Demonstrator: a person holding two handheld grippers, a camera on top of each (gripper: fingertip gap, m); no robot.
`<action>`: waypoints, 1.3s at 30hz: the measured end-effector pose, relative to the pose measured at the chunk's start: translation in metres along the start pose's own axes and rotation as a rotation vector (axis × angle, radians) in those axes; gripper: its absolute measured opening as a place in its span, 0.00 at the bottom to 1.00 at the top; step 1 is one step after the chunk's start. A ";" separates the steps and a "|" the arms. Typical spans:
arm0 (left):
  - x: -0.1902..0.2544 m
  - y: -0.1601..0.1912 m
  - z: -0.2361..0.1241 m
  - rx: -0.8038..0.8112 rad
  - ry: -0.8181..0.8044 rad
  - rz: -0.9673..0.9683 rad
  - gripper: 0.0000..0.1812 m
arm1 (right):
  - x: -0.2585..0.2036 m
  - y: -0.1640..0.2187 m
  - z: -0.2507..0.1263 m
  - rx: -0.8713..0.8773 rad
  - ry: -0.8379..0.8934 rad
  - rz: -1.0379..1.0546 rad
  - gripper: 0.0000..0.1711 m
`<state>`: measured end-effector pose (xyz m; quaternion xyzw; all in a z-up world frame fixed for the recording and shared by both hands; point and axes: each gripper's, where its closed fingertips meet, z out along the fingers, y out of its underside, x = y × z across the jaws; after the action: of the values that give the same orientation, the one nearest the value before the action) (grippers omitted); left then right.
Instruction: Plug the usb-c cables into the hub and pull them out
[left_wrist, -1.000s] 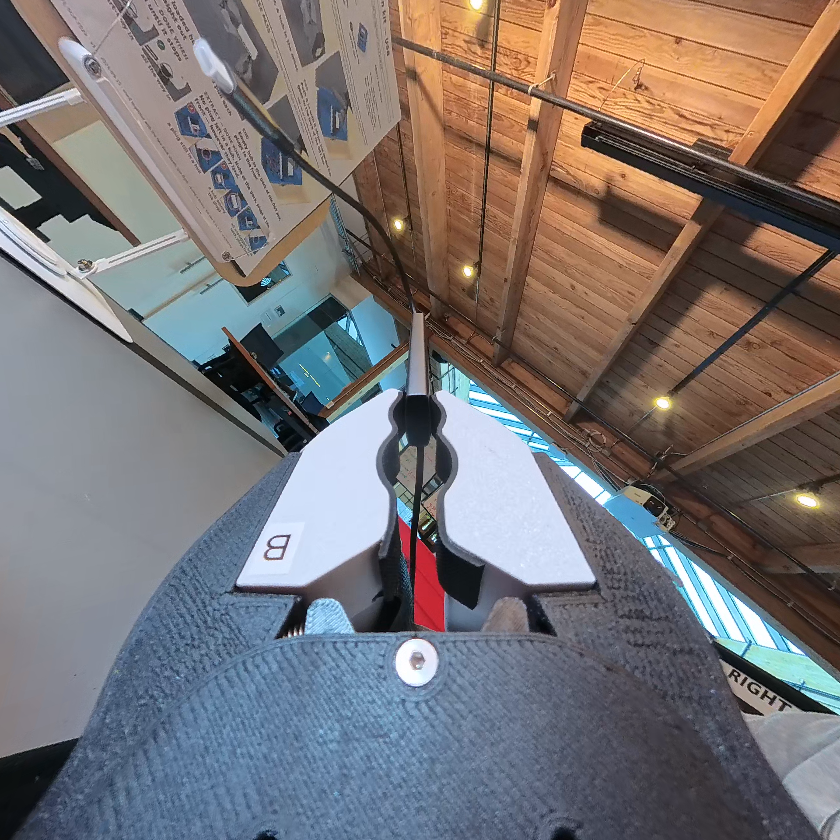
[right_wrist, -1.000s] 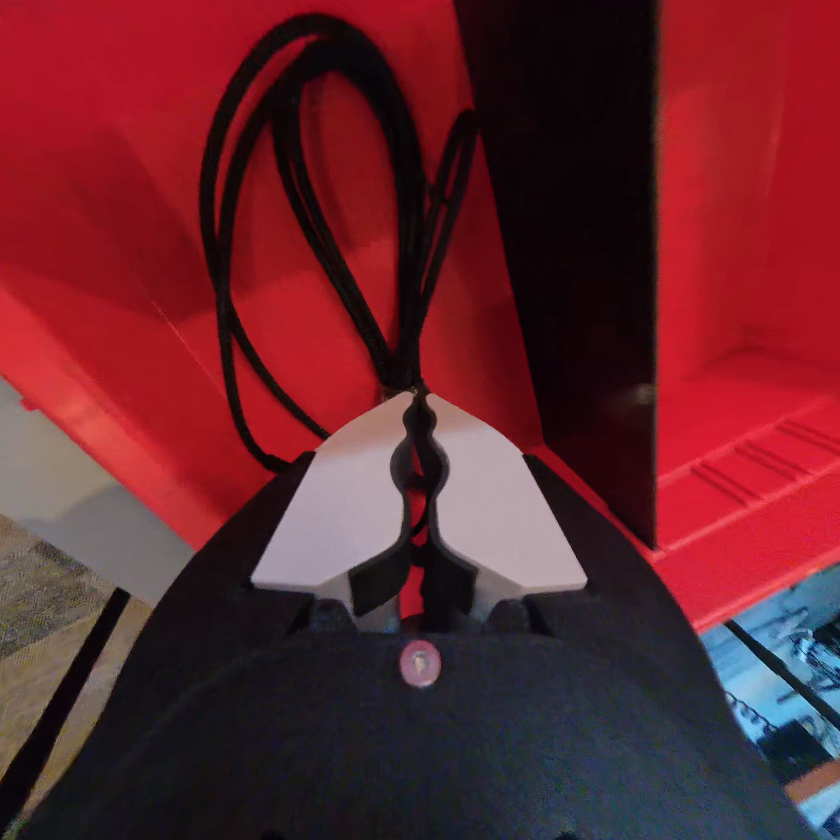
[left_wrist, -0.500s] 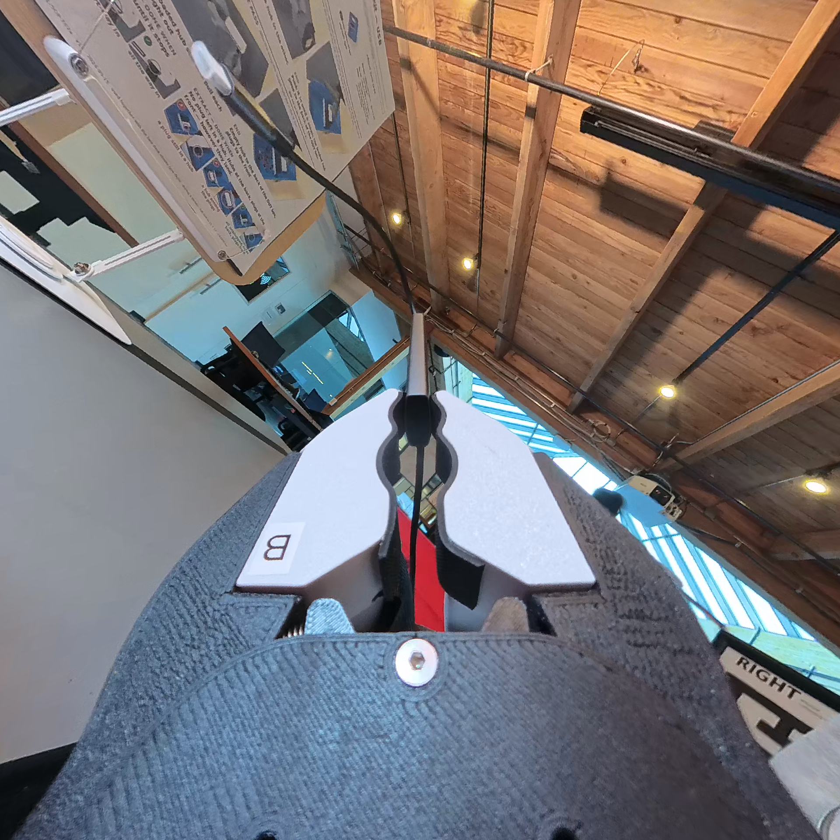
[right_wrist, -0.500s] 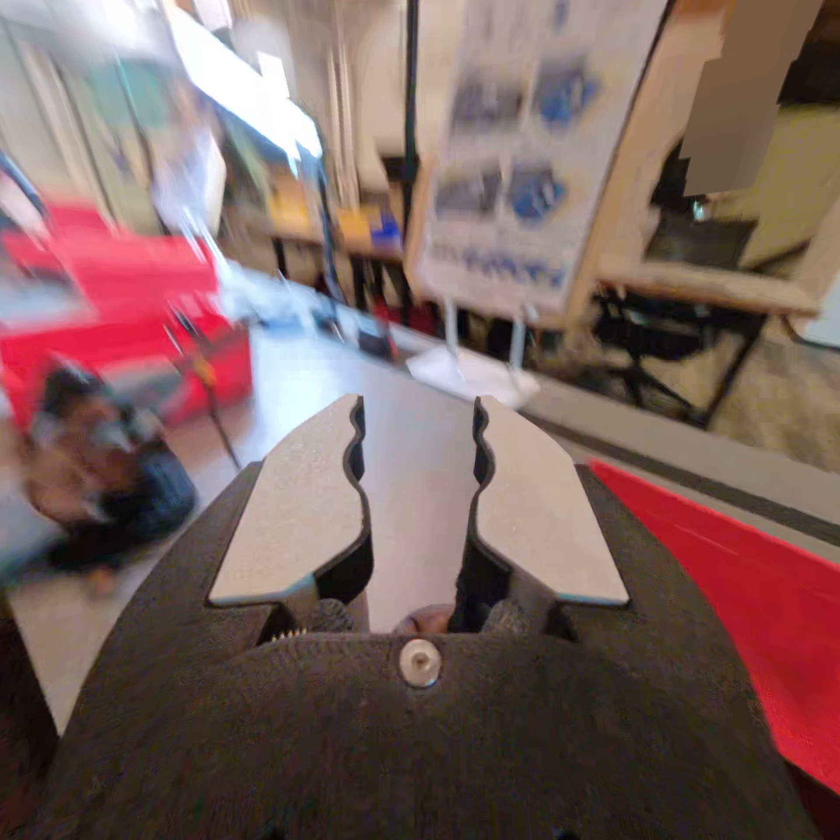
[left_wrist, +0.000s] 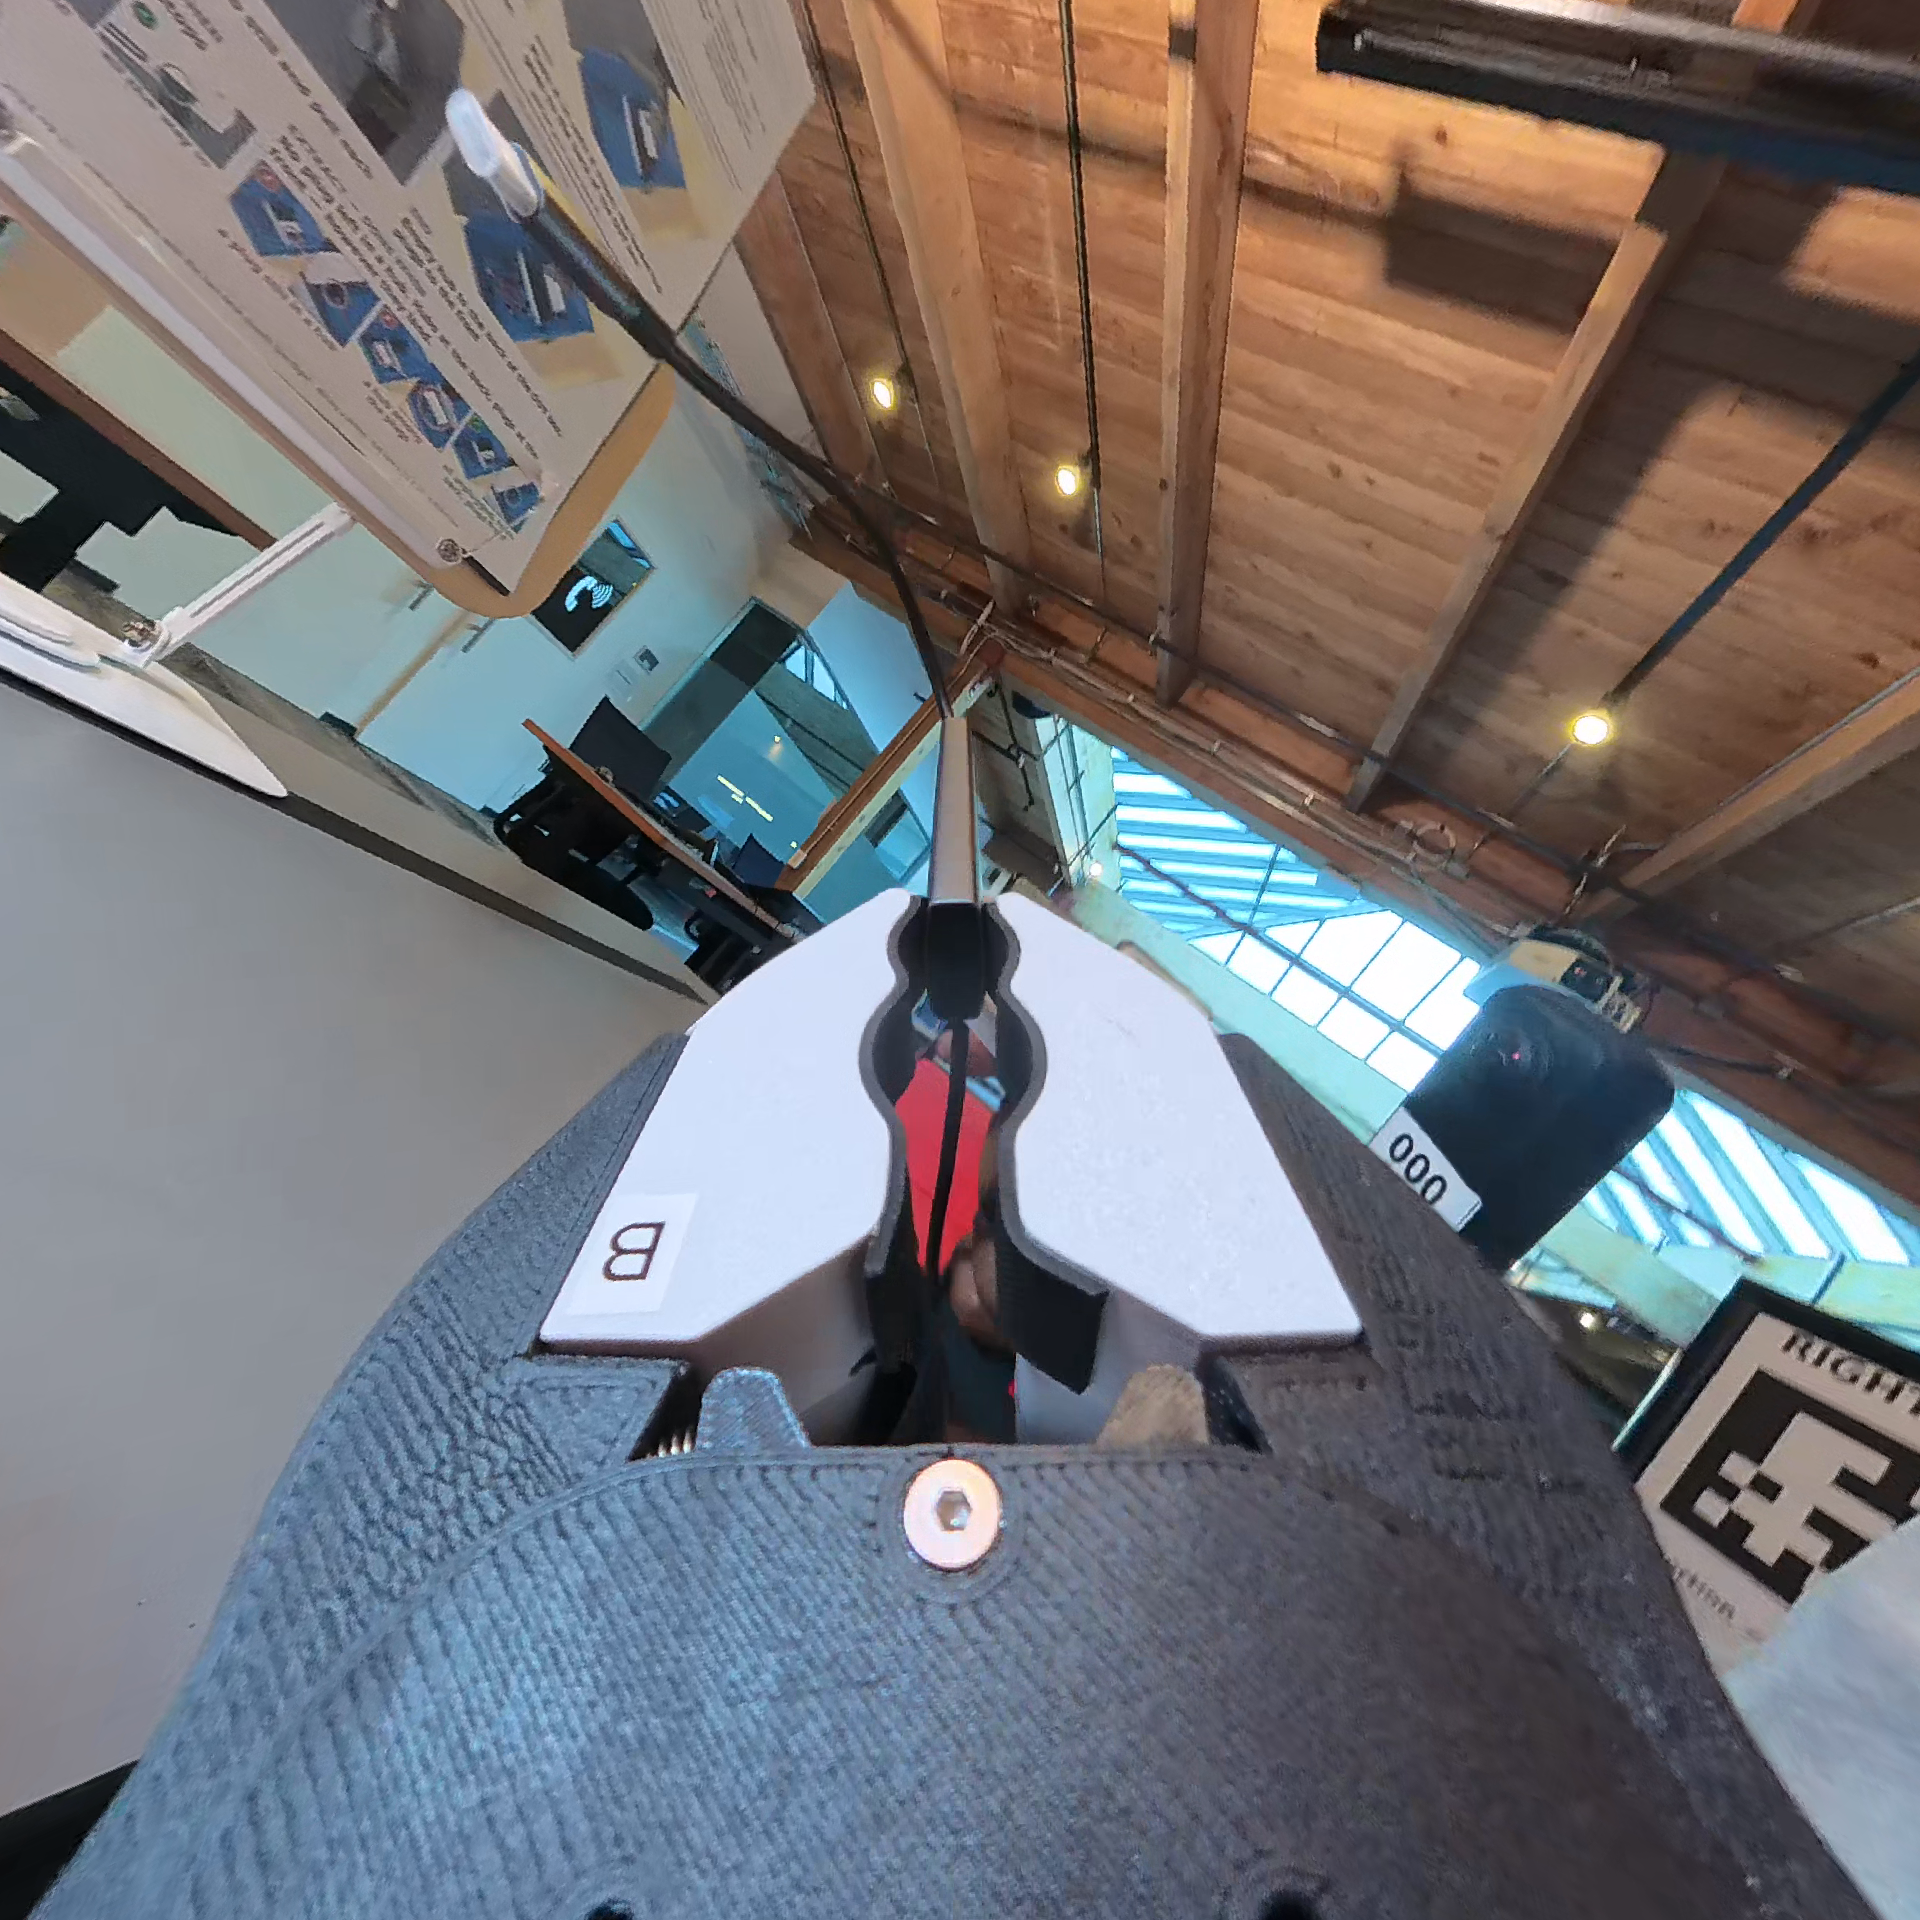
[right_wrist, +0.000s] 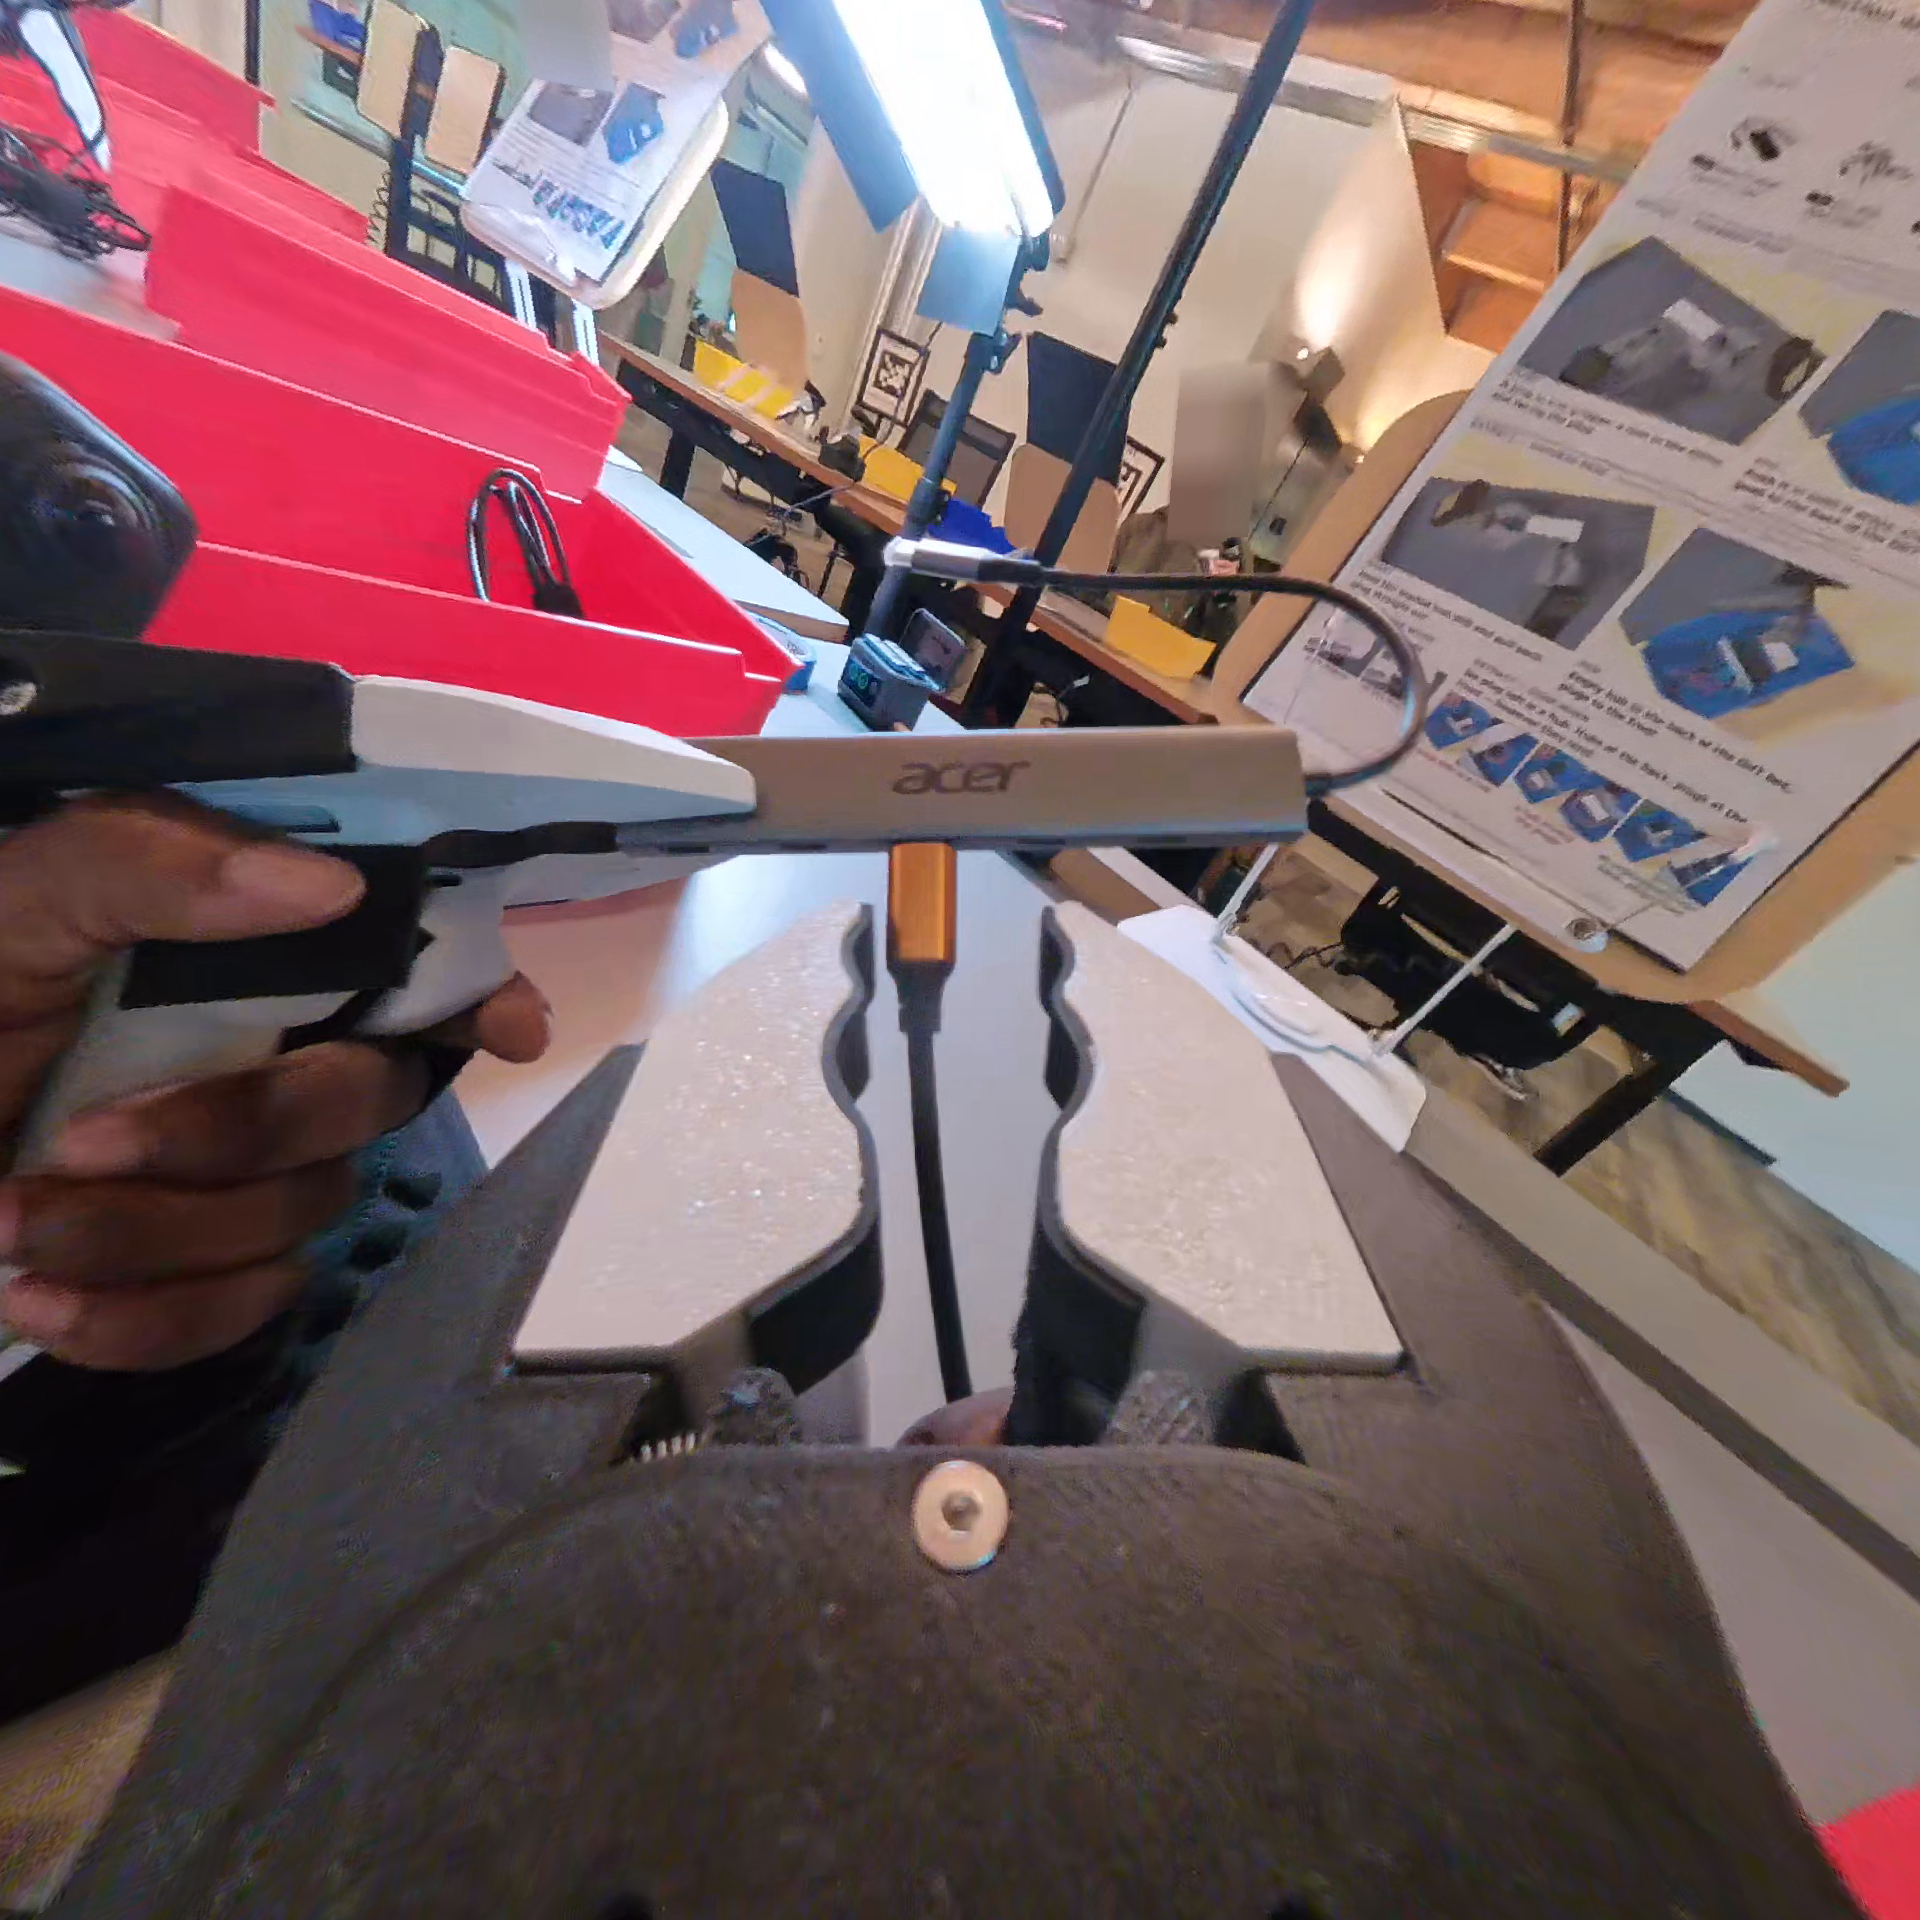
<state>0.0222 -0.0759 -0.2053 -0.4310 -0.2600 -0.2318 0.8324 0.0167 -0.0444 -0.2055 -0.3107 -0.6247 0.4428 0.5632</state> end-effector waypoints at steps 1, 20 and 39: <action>0.001 0.002 0.001 -0.012 -0.001 0.015 0.06 | -0.001 0.000 0.001 0.005 -0.002 -0.011 0.13; 0.009 0.018 0.006 -0.111 -0.022 0.214 0.05 | -0.032 0.005 -0.012 0.055 -0.040 -0.139 0.07; 0.011 0.016 0.006 -0.078 -0.029 0.220 0.05 | -0.031 0.009 -0.016 -0.039 -0.080 -0.209 0.08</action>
<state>0.0392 -0.0645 -0.2052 -0.4922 -0.2138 -0.1425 0.8317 0.0369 -0.0645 -0.2272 -0.2371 -0.6841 0.3814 0.5747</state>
